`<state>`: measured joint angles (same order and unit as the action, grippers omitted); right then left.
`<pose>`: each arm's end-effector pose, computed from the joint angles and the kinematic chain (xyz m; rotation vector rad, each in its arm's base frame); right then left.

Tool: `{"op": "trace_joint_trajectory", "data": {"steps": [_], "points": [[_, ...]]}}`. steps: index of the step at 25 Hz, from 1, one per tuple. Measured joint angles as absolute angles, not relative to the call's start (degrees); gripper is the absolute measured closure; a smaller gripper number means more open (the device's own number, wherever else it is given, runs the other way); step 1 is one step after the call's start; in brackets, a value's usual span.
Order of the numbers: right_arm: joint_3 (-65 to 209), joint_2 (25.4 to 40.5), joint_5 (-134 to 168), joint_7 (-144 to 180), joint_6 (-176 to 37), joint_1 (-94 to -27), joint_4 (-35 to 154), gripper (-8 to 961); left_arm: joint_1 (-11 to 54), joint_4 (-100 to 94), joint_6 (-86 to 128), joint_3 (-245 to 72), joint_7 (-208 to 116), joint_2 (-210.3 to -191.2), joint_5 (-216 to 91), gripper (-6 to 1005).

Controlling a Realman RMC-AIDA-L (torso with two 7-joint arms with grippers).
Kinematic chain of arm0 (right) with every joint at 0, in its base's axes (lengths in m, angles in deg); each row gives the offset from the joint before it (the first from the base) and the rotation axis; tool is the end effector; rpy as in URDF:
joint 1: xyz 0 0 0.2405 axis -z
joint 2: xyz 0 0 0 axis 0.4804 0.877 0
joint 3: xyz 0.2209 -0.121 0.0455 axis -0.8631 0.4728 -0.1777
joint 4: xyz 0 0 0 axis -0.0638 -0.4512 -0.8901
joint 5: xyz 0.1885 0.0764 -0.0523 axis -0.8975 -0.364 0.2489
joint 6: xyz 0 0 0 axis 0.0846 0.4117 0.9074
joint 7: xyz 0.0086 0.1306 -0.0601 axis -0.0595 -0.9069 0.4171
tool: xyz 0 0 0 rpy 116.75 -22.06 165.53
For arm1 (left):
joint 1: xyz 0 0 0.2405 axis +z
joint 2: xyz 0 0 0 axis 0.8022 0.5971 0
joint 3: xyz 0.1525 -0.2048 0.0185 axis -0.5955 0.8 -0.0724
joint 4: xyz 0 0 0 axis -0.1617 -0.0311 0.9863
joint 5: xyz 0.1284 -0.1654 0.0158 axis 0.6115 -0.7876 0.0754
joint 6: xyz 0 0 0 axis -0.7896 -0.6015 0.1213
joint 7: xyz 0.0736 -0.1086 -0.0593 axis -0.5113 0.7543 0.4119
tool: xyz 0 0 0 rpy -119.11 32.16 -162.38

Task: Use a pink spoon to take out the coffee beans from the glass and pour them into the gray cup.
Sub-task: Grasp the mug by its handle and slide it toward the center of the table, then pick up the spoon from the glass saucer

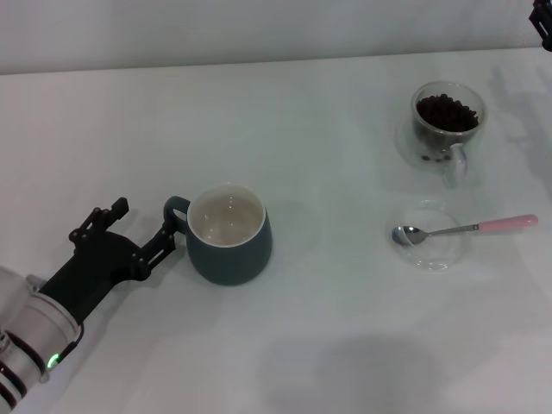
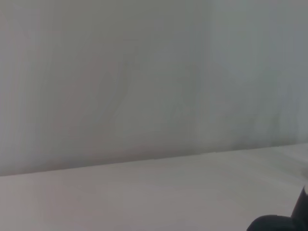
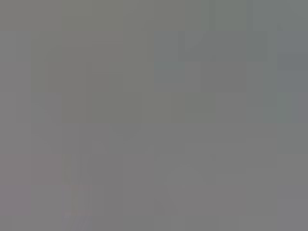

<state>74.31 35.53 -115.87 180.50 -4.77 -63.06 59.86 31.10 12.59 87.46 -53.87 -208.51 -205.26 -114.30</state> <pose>0.3595 0.3862 0.0613 -1.3942 0.6872 0.6356 -0.3094 0.2817 -0.1016 -2.1169 -0.6551 -0.6559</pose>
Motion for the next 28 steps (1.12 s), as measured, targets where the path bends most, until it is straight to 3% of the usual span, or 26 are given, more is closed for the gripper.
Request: {"op": "trace_joint_trajectory", "data": {"steps": [4,19,28], "points": [[74.18,35.55,-117.43,180.27,-4.77,-63.04,59.86,188,32.09,12.34,88.26,-53.87,-208.56,-205.19,-114.2,184],[74.41,35.27,-118.07,152.67,-4.33,-56.5,61.2,188,40.68,5.68,109.54,-48.98,-208.6,-205.08,-117.96,187],[82.99,35.16,-117.87,130.74,1.27,-48.33,60.8,188,38.94,1.73,112.79,-30.62,-208.6,-204.85,-118.04,190]]}}
